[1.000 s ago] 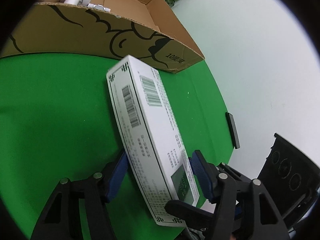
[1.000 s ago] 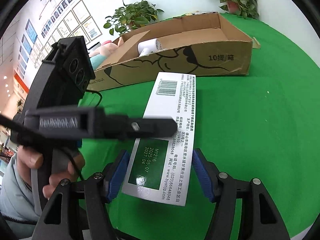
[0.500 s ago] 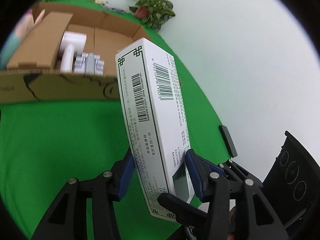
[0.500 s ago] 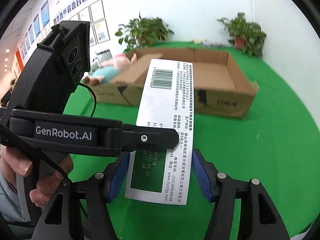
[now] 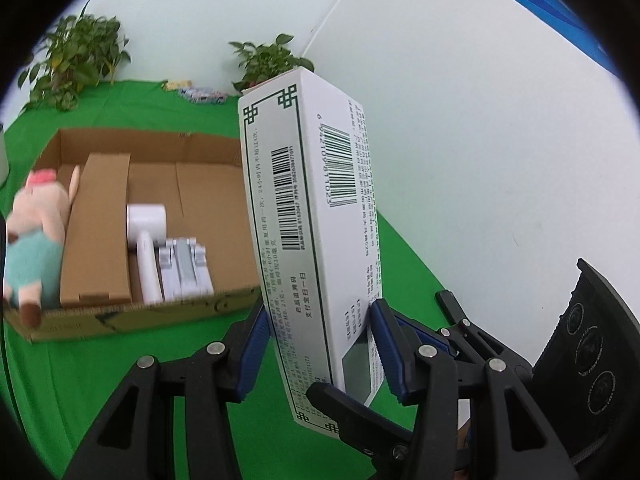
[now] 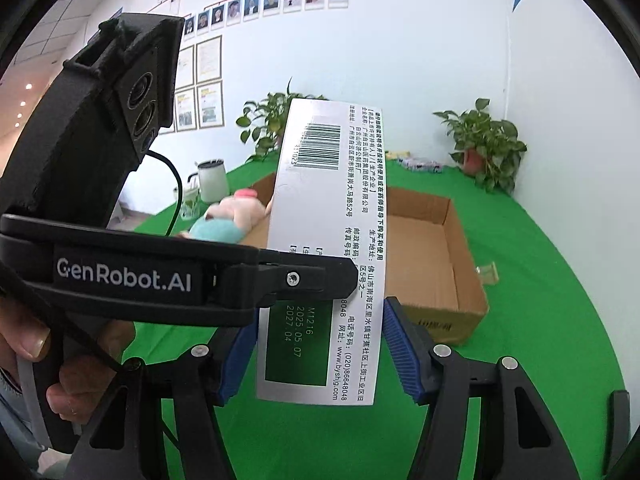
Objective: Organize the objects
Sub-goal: 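Lift the product box upright with the left gripper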
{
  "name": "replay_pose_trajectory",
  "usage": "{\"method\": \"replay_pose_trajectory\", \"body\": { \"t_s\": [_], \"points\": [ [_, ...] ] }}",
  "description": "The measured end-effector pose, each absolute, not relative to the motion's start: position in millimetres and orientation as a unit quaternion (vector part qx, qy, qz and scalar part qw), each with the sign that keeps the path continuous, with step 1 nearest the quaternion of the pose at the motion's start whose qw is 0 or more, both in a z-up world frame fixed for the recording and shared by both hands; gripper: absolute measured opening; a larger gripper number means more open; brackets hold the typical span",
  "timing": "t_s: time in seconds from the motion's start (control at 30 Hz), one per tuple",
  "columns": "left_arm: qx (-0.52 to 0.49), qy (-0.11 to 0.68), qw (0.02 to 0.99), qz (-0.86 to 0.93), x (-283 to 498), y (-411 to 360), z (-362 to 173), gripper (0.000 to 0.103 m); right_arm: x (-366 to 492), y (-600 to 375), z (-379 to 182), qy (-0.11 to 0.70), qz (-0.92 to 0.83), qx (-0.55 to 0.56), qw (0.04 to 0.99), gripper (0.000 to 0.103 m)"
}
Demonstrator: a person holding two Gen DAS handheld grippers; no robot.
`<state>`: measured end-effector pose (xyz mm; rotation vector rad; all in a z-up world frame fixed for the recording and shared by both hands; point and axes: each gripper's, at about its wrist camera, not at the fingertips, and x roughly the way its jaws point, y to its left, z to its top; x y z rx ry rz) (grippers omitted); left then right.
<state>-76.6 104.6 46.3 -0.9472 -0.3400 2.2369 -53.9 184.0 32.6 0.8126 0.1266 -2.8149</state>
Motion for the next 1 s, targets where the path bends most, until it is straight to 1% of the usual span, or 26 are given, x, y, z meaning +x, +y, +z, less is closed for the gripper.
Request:
{"method": "replay_pose_trajectory", "body": {
  "t_s": [0.27,0.47,0.73,1.0],
  "points": [
    [-0.331,-0.1,0.351,0.87,-98.2,118.3,86.8,0.049,-70.3,195.0,74.2,0.038,-0.967,0.239,0.083,0.059],
    [-0.334,-0.087,0.352,0.87,-126.9,126.1,111.0,0.049,-90.7,201.5,99.2,0.04,-0.971,0.226,0.073,0.059],
    [-0.367,-0.093,0.344,0.859,-176.2,133.9,112.8,0.049,-154.9,209.2,113.6,0.031,-0.96,0.268,0.082,0.059],
    [-0.399,-0.104,0.333,0.848,-216.5,139.0,91.4,0.049,-205.4,213.7,106.9,0.012,-0.946,0.31,0.089,0.059]
  ]
}}
